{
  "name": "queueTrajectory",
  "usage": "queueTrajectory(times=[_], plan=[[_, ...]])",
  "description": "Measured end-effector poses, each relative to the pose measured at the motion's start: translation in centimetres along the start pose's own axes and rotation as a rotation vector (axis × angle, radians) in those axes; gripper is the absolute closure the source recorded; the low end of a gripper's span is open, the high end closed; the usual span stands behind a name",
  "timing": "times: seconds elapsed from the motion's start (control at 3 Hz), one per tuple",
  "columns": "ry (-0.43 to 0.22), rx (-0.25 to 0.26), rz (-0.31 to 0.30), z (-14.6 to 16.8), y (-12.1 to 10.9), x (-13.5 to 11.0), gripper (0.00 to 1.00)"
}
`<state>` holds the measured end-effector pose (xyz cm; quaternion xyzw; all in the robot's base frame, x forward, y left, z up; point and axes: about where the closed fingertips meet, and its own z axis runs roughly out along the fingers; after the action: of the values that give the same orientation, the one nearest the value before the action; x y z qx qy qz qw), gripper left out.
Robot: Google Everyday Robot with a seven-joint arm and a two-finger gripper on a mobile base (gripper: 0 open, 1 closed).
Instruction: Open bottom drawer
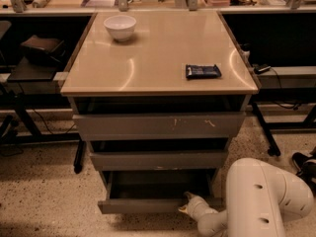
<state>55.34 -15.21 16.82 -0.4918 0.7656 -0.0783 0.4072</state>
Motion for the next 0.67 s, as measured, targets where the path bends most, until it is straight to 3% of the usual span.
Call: queueTrajectory(times=[0.67], plan=[[0.007, 0.0, 0.001, -0.47, 0.08, -0.11, 1.0]])
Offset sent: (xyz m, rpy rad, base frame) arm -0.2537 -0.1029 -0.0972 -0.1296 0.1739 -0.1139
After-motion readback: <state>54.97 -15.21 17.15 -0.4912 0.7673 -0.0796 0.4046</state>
